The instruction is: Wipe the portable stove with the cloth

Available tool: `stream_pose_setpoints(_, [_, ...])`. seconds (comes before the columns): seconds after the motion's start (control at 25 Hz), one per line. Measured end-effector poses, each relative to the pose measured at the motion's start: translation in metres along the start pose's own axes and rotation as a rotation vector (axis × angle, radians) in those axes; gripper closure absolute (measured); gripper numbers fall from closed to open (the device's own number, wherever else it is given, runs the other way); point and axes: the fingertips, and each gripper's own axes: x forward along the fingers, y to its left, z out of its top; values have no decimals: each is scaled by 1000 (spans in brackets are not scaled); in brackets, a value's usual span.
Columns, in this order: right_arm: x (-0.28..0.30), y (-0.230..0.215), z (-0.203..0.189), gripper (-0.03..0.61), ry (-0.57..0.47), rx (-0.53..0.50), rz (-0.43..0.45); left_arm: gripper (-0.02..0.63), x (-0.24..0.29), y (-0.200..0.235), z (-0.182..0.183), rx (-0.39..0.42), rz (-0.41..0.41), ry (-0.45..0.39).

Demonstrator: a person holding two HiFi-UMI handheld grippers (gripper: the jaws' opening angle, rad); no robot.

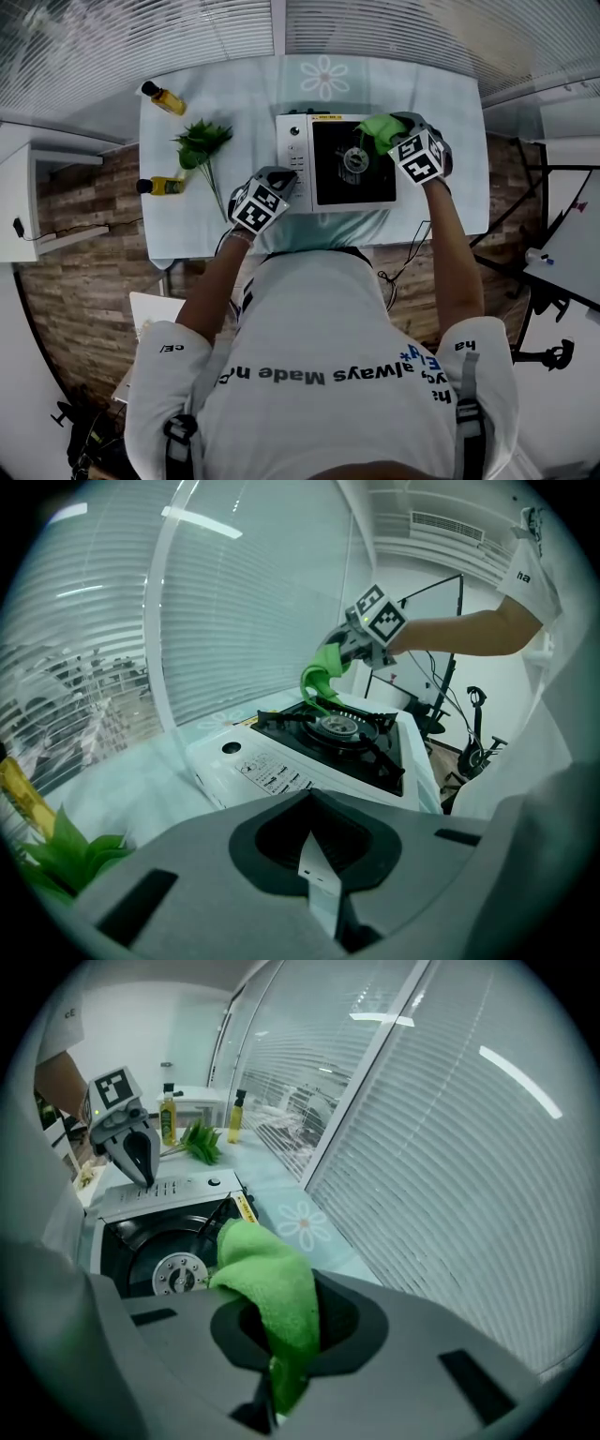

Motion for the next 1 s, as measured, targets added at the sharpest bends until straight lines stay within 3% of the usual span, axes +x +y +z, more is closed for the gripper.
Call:
stream_pose_setpoints(0.44, [70, 30, -19, 555, 182, -125, 50, 601, 1, 0, 1, -8, -11, -8])
stream_pose_setpoints(1.0, [91, 93, 59, 555, 102, -219, 140, 601, 1, 0, 0, -2, -18, -3])
